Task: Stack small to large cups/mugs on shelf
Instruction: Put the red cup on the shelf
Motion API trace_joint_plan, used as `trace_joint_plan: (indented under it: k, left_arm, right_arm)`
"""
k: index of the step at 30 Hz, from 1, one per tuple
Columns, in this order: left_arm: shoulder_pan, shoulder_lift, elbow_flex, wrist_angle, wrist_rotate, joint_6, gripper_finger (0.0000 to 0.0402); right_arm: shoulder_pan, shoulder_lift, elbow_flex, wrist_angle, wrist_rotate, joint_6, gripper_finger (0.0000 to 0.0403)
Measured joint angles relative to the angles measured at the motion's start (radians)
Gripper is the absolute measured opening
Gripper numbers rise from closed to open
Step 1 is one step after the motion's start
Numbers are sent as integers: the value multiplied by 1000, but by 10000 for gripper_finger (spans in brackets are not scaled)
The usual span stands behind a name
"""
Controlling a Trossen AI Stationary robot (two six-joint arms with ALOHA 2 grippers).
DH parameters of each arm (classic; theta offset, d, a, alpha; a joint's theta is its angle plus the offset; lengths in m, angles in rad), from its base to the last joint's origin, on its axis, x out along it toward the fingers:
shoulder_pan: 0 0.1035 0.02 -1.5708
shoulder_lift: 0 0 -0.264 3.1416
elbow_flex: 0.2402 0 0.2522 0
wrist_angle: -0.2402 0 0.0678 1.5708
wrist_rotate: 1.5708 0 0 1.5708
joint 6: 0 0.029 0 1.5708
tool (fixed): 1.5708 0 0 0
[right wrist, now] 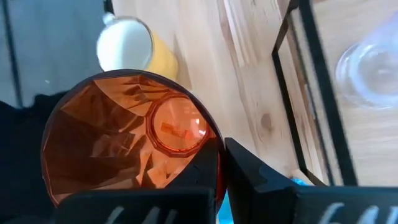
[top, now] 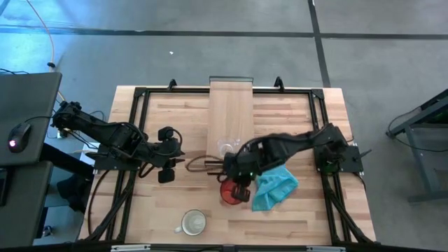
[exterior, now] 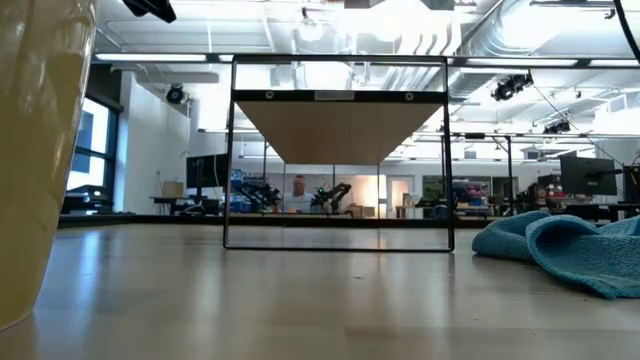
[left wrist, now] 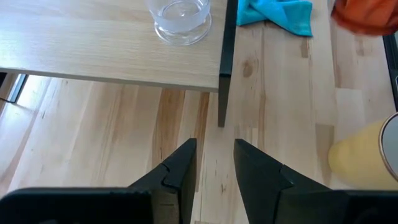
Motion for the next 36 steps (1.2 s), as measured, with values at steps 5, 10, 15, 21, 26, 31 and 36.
trace_joint_plan:
  k: [5,10,15,21,26,31,36]
  left_arm:
    - [0,0,0,0,0,8,97]
    - [0,0,0,-2,0,9,97]
    - [0,0,0,-2,0,24,97]
    - [0,0,0,-3,-1,35,97]
    - [0,0,0,-3,-1,35,97]
    - [0,0,0,-2,-7,31,97]
    - [0,0,0,-2,-8,27,97]
  right_arm:
    - [-63,0,93,-54,-36,0,0]
    - [-139,-16,86,-72,-92,0,0]
    - [-186,-16,91,-89,-96,-29,0]
    - [-204,-16,91,-87,-145,-66,0]
    - [-206,-21,91,-68,-160,-86,0]
    - [-206,-47,91,11,-172,-113,0]
    - [-211,-96,92,62,-94,-141,0]
